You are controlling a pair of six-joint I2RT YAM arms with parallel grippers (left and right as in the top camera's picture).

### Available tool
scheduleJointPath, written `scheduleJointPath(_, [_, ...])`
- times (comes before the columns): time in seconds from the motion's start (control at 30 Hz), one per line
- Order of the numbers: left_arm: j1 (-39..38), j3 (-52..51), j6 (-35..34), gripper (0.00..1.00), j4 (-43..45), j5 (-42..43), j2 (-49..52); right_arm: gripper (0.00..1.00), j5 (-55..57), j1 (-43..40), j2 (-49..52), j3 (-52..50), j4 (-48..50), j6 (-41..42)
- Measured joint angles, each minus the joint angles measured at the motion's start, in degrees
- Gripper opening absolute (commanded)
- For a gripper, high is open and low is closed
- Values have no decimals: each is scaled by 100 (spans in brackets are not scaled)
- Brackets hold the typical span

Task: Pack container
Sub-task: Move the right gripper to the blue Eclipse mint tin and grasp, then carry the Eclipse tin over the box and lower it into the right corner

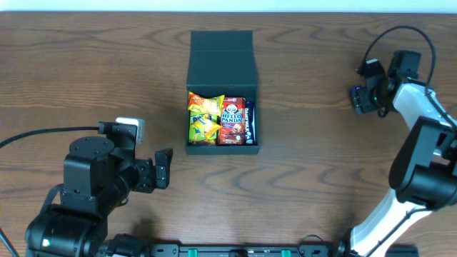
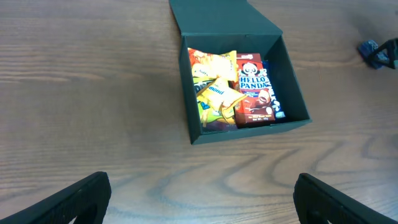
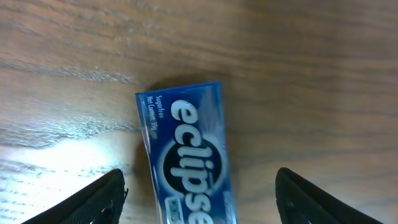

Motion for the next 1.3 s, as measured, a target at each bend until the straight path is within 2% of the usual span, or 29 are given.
scheduleJointPath(0.13, [0,0,0,95,0,0,0,77,-63,-13,129,-2,76,-2])
scheduleJointPath(0.2, [0,0,-2,95,0,2,0,73,-103,-15,146,0,111,-2])
scheduleJointPath(0.37, [0,0,0,95,0,2,0,52,-186,-17,175,2,127,-7])
scheduleJointPath(0.6, [0,0,0,95,-2,0,0,33,-238,-17,184,2,129,90])
scheduleJointPath(0.77, [0,0,0,95,0,2,0,25,-238,-17,184,7,142,350])
scheduleJointPath(0.97, [0,0,0,95,0,2,0,20,-328,-17,184,37,98,1001])
scheduleJointPath(1.3, [0,0,0,95,-2,2,0,11,-1711,282,-46,216,39,2131])
